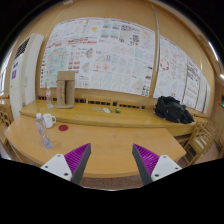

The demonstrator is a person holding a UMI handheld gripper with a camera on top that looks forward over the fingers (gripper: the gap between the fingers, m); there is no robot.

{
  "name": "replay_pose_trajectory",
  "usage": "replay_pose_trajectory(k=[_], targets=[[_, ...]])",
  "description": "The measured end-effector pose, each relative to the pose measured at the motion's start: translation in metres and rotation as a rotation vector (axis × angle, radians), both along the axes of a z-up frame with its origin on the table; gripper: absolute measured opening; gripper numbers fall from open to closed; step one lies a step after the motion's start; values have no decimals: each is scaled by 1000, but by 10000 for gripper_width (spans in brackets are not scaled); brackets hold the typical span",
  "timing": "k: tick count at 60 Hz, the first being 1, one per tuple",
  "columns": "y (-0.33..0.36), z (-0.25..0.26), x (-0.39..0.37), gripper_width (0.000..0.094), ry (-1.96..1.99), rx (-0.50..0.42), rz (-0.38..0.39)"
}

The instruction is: Pour water

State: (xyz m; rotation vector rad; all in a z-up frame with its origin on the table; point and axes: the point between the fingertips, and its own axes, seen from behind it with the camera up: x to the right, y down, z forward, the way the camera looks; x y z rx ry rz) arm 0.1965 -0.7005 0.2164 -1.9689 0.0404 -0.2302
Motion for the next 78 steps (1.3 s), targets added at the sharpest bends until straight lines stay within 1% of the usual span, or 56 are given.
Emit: replay_pose_trajectory(k=[8,19,27,33,34,35,38,39,47,57,62,67,68,69,71,74,78], targets=[[-5,-29,-6,848,0,-33,-2],[-15,-100,-43,854,-6,-94,15],[-19,-162,-104,855,2,-159,49],[-7,-193,-169,852,35,-177,84],[-6,-191,-182,852,44,-183,89],[2,-200,-193,852,51,-174,98],[15,-200,-227,851,71,-168,116],[26,-207,-237,853,76,-155,124],[89,-203,-309,849,112,-93,160],[181,-192,-352,850,131,11,171],[216,-187,-362,798,128,44,158],[241,-188,-362,716,127,66,139],[244,-188,-362,682,126,67,137],[246,-189,-363,594,126,66,138],[249,-189,-364,512,126,69,139],[255,-189,-363,496,124,93,132],[255,-190,-360,414,106,95,115]])
